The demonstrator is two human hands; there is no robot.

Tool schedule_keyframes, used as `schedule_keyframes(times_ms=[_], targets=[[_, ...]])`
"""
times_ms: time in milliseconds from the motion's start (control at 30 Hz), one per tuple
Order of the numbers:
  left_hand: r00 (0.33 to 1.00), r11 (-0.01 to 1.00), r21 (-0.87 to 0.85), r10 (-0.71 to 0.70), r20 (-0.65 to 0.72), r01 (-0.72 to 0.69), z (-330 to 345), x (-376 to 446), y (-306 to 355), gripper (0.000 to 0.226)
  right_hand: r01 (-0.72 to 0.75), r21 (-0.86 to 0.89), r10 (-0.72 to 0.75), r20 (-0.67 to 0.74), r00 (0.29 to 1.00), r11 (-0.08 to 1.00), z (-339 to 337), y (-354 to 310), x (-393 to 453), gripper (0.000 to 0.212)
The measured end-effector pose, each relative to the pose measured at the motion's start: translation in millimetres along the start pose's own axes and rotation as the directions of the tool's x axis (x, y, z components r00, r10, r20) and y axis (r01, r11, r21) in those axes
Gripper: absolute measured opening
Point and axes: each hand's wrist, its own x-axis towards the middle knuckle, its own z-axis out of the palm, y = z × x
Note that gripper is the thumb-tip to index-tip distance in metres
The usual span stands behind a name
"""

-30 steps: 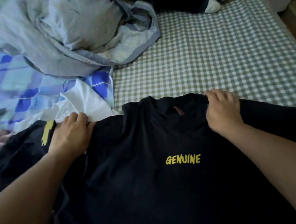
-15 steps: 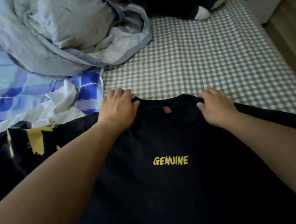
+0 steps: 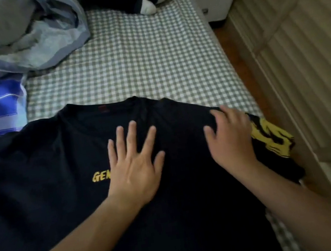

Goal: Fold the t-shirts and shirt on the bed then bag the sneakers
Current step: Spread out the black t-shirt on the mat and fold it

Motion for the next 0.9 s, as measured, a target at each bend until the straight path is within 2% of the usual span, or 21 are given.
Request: schedule_keyframes(times_ms=[67,100,167,233,267,333,367,400,467,533,600,633,667,700,733,767,800,833,900], targets=[[0.990,0.998,0.063,0.001,0.142,-0.010,23,-5,13,0.068,-0.291,-0.050,0.294,0.066,0.953,0.955,-11,67,-33,0.062],[0.981,0.994,0.105,-0.021,0.193,0.000,32,-3,17,0.069,-0.445,-0.062,0.449,0.131,0.884,0.893,-17,96,-46,0.072],[0.973,0.987,0.160,-0.067,0.222,0.031,42,0,19,0.066,-0.681,-0.032,0.657,0.297,0.692,0.732,-17,140,-61,0.092],[0.963,0.983,0.176,-0.088,0.254,0.043,45,1,21,0.065,-0.824,0.064,0.733,0.424,0.533,0.563,-15,154,-67,0.089],[0.955,0.982,0.185,-0.091,0.283,0.039,44,2,23,0.066,-0.840,0.167,0.728,0.433,0.532,0.516,-14,155,-68,0.079],[0.938,0.977,0.209,-0.104,0.331,0.035,38,4,26,0.067,-0.797,0.361,0.713,0.364,0.599,0.485,-16,150,-68,0.045],[0.927,0.971,0.236,-0.118,0.355,0.034,35,6,28,0.067,-0.780,0.450,0.713,0.359,0.603,0.434,-18,147,-66,0.034],[0.914,0.965,0.259,-0.133,0.383,0.031,32,8,30,0.067,-0.771,0.542,0.707,0.397,0.585,0.333,-24,144,-62,0.028],[0.890,0.964,0.258,-0.169,0.424,0.060,23,13,38,0.067,-0.791,0.594,0.682,0.518,0.516,0.147,-34,145,-59,0.025],[0.916,0.983,0.122,-0.171,0.364,0.135,11,12,48,0.067,-0.810,0.574,0.617,0.597,0.513,0.118,-49,148,-58,0.023],[0.970,0.951,-0.222,-0.183,0.157,0.216,-6,1,57,0.059,-0.769,0.620,0.525,0.608,0.595,0.153,-69,144,-53,0.022],[0.961,0.845,-0.458,-0.252,0.114,0.276,-18,-9,62,0.050,-0.719,0.671,0.467,0.585,0.664,0.182,-81,136,-49,0.025],[0.925,0.633,-0.685,-0.335,0.178,0.361,-30,-21,67,0.041,-0.649,0.728,0.392,0.544,0.742,0.218,-92,125,-44,0.030],[0.879,0.333,-0.838,-0.360,0.312,0.433,-41,-32,70,0.034,-0.567,0.782,0.291,0.496,0.818,0.261,-104,109,-40,0.036],[0.834,0.021,-0.874,-0.312,0.455,0.485,-50,-41,73,0.030,-0.484,0.816,0.179,0.450,0.875,0.315,-113,89,-37,0.042],[0.801,-0.234,-0.828,-0.224,0.556,0.509,-56,-47,75,0.032,-0.407,0.829,0.069,0.413,0.908,0.384,-119,68,-34,0.047],[0.784,-0.389,-0.767,-0.157,0.601,0.510,-58,-49,76,0.038,-0.340,0.819,-0.040,0.403,0.914,0.463,-121,48,-33,0.051],[0.770,-0.475,-0.723,-0.136,0.623,0.501,-55,-48,76,0.044,-0.292,0.795,-0.142,0.423,0.895,0.531,-117,29,-34,0.053],[0.759,-0.528,-0.706,-0.165,0.630,0.472,-45,-42,80,0.050,-0.207,0.727,-0.239,0.459,0.856,0.654,-96,8,-39,0.051]])
